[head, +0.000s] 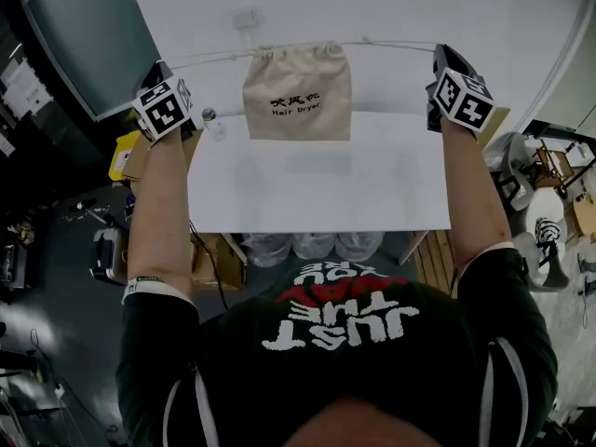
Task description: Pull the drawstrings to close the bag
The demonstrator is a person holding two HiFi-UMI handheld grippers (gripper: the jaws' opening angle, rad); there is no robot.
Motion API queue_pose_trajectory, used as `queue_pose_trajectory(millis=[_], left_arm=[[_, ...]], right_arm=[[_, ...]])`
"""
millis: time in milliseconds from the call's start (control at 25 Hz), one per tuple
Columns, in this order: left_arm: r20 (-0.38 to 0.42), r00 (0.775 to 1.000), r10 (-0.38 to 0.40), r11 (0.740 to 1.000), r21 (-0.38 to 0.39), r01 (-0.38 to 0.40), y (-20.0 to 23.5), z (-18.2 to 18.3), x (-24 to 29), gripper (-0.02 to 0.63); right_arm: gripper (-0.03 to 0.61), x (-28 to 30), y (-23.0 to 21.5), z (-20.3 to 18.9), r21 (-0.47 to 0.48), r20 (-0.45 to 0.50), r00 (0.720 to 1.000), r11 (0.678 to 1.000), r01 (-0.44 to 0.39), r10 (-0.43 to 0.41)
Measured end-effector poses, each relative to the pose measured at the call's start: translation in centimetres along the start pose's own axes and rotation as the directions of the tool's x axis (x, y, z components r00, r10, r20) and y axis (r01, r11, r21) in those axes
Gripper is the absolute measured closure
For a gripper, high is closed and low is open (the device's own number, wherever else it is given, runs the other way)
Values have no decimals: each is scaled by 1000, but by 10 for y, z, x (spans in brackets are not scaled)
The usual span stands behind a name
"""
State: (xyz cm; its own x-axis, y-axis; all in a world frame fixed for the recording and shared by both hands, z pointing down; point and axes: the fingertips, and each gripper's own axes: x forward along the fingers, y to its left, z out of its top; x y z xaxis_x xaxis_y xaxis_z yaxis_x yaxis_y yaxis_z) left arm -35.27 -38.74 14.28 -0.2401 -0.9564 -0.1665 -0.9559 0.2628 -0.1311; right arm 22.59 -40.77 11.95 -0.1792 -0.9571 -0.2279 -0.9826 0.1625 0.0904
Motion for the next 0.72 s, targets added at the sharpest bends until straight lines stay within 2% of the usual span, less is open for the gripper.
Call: queue_pose_trajectory(millis=[400, 600, 720], left_arm=[[-11, 1000, 11, 1000, 28, -11, 11, -3, 1, 606], [-36, 999, 16, 1000, -24, -17, 23, -8, 5, 606], [-17, 1000, -7, 1000, -4, 7, 21, -3, 3, 606]], right_arm=[[569, 1, 3, -9, 44, -16, 1000, 999, -20, 21], [570, 0, -21, -11, 111, -6, 999, 993, 35, -34], [569, -1, -24, -13, 103, -14, 999, 994, 47, -46]])
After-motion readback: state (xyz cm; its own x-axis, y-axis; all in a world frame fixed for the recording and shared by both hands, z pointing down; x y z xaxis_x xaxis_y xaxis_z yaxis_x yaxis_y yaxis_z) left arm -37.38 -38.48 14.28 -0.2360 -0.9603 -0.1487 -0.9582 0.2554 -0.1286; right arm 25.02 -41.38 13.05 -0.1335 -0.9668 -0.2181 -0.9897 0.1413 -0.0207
